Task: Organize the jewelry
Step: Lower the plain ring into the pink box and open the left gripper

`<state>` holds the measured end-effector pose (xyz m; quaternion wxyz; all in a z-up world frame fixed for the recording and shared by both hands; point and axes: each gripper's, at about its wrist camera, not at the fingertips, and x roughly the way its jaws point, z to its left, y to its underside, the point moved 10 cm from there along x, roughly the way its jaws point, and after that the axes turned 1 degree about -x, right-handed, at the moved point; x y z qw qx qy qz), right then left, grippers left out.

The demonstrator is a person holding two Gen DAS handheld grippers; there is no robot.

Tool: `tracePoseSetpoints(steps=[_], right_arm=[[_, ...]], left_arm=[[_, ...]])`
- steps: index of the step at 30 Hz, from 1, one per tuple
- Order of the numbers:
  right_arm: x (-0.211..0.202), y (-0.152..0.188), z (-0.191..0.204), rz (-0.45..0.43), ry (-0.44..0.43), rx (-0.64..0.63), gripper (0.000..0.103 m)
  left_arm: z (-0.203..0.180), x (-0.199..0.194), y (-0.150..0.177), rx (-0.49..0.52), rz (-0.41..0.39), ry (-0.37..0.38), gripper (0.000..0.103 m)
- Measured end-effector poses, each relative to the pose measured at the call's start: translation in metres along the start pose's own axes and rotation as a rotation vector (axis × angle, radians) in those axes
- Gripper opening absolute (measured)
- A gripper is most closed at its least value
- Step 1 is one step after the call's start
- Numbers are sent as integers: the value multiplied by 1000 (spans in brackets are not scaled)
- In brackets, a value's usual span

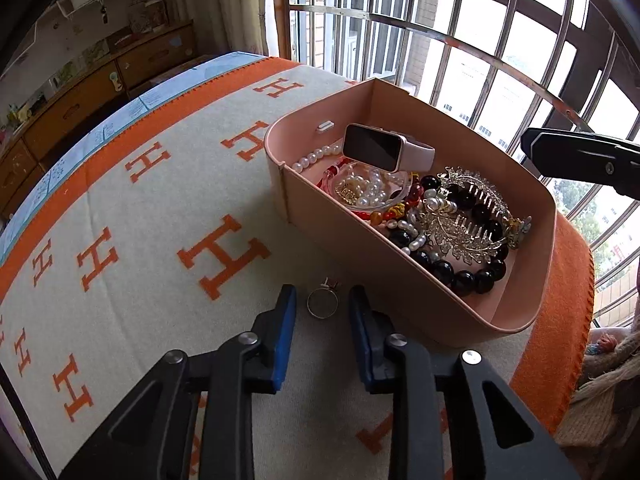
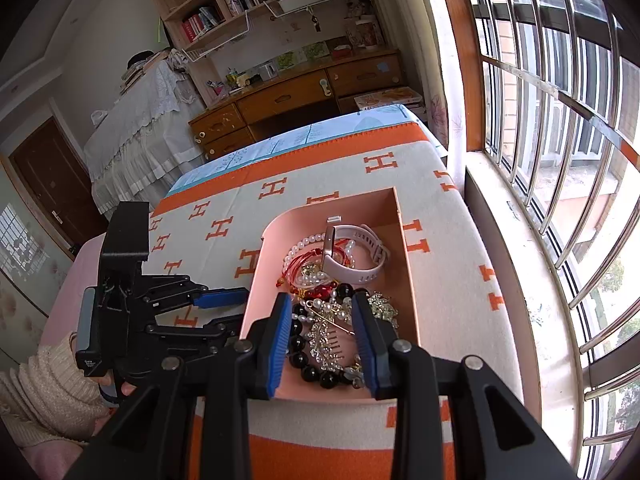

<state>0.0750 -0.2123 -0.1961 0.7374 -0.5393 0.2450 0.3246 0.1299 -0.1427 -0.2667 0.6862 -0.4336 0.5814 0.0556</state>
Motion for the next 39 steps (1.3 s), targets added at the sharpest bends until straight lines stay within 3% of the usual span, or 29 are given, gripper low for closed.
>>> tracePoseSetpoints(steps=[2,11,24,39], right_arm=[[0,1,-1,0,-1,5,31],[-4,3,-2,-15,-12,13,31],[-11,-2,-3,-37,-24,-14,31],[-45,-66,1,-142,52,-111,31]], left_arm=[[-1,1,-2,8,-10,8,14],[3,-5,-1,-25,-19,-15,14],[-10,-71,-30,-114,-109,-40,14],[-16,-104,-86,-258,-109,-115,14]])
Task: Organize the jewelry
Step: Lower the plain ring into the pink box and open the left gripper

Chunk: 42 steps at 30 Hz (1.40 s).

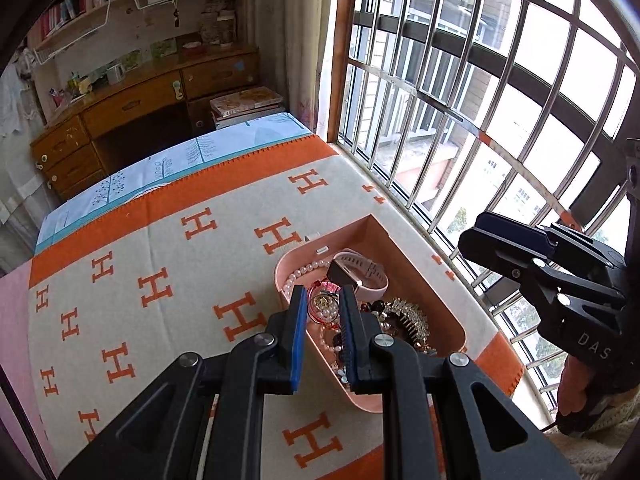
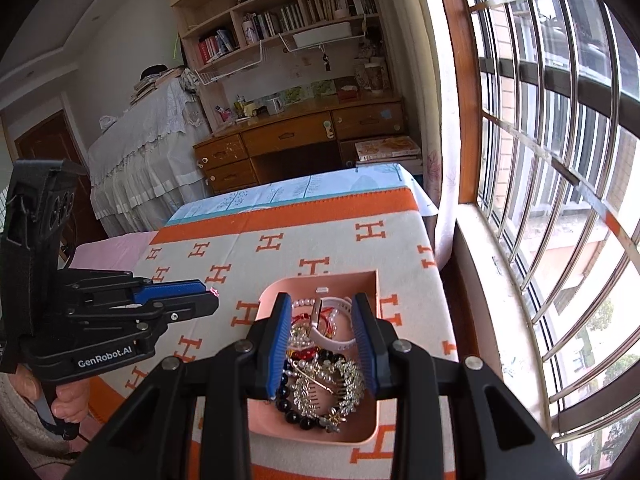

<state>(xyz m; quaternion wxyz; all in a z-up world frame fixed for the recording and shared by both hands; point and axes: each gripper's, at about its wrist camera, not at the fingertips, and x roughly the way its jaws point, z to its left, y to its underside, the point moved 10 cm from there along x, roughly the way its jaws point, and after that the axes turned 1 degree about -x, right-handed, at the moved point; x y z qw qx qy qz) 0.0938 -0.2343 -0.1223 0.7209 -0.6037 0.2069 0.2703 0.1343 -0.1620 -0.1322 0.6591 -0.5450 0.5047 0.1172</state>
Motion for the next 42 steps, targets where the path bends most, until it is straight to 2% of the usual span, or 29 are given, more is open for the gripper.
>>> tracePoseSetpoints(steps=[8,17,19,21,22,24,28,30,37,42], right_arm=[[0,-19,-5,-5,21,1,32],[6,-16,-12,7,13,12,32],[7,-14,-13,10,10,16,32],[8,-13,-14,16,13,17,32],[9,-13,-14,18,12,17,32],[11,-11,-14,24,14,16,32],[15,-11,-12,36,12,12,35],[15,-9,-10,38,7,9,37],[15,-3,1,49,-9,0,38],[10,9,18,58,-32,-6,38]], left_arm=[[-9,16,-15,-23,-13,-65,14],[-7,49,-12,-44,36,-100,14],[-7,52,-11,-50,40,-107,22],[-6,52,-11,-53,33,-114,40],[-6,50,-12,-54,26,-119,47],[-5,45,-13,-59,4,-132,69],[0,34,-15,-67,-32,-162,80],[4,28,-13,-84,-40,-173,91],[24,9,6,-144,-42,-218,91],[44,-12,27,-202,-43,-285,92]])
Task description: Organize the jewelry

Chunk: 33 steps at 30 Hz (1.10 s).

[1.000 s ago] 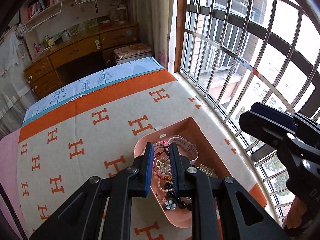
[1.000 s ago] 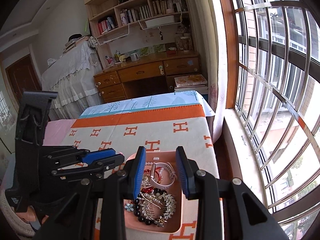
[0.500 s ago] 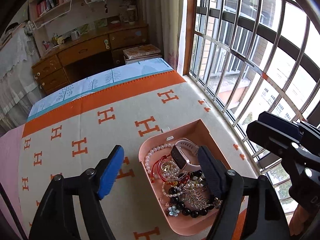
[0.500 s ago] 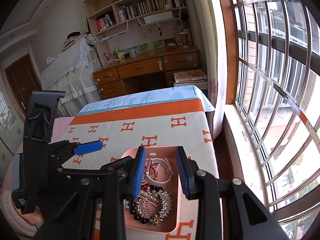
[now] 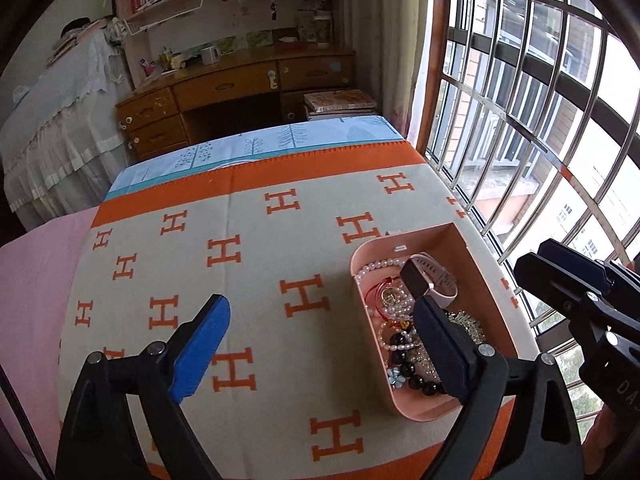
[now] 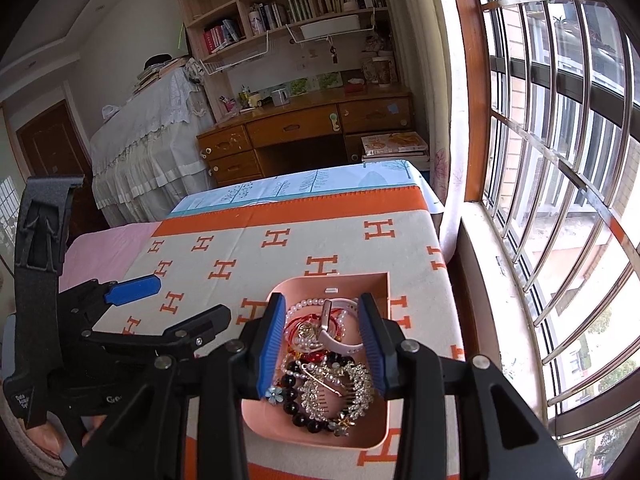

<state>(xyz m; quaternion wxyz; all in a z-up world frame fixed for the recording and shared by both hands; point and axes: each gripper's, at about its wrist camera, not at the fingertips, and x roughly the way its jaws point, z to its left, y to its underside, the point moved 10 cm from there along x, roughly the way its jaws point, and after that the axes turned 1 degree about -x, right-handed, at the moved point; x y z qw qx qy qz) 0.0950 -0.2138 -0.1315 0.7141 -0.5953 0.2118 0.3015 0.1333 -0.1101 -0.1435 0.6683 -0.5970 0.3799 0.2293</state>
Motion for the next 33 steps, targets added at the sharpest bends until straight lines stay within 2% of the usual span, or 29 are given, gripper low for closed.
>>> tracePoseSetpoints(steps=[4,6,7,15,18,22,33], right_arm=[[-1,12,18,15,-29,0,40],[0,19,27,26,-45,7,46],[0,21,31,28,-55,7,50],[-6,35,65,27,-91,-11,54],[-10,37,75,16,-87,-34,56],[-15,38,85,0,-82,-41,57],[-19,35,98,-27,-83,-24,58]], left_arm=[[20,-15,13,-50,-14,-26,94],[30,-23,20,-67,-15,-42,102],[35,-27,22,-77,-25,-40,102],[64,-56,36,-118,-87,-73,102],[71,-63,41,-130,-89,-92,102],[79,-68,45,-153,-99,-81,102],[90,-79,52,-145,-122,-91,102]])
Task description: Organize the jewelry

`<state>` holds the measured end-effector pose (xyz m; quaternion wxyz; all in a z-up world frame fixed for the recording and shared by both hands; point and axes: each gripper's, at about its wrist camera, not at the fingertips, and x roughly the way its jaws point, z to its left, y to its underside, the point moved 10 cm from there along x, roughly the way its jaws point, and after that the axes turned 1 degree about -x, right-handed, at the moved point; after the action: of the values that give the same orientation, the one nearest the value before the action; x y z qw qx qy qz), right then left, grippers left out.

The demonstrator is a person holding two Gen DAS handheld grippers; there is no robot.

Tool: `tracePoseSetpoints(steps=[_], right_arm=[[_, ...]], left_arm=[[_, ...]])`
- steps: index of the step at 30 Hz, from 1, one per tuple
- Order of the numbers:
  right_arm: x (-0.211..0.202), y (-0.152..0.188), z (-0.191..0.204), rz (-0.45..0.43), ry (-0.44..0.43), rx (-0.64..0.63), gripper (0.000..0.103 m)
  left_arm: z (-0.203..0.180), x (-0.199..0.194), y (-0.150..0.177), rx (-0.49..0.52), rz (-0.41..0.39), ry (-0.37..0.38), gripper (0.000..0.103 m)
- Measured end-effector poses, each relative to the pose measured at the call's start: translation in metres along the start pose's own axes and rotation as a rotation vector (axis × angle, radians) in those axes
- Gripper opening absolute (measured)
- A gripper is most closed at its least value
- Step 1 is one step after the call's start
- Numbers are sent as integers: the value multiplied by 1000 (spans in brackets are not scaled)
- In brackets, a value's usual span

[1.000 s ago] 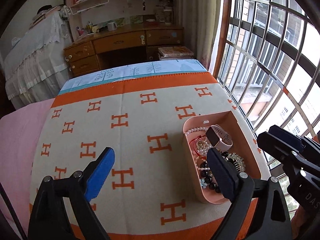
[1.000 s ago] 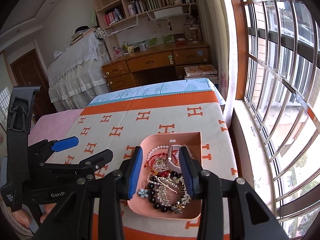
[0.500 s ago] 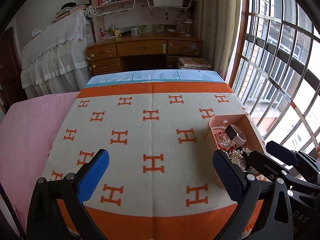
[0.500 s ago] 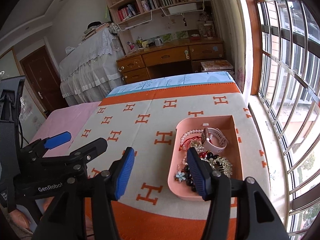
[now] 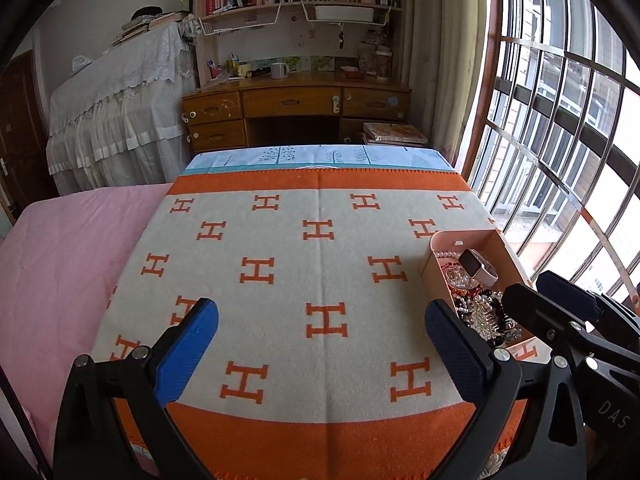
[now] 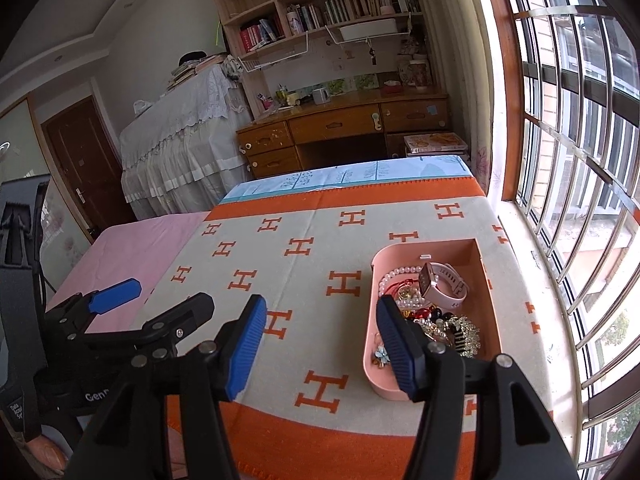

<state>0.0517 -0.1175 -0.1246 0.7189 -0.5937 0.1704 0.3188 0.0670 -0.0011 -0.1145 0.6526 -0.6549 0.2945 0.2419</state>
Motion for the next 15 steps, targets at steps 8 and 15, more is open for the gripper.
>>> tracePoseSetpoints(steps=[8,15], right_arm=[[2,0,12,2,-8,-13,58],[4,-1,20,5,-16,-19,58]], left_arm=[[12,-3,1,-18,-5,-9,102],[18,-3,0,-24,-9,-18,102]])
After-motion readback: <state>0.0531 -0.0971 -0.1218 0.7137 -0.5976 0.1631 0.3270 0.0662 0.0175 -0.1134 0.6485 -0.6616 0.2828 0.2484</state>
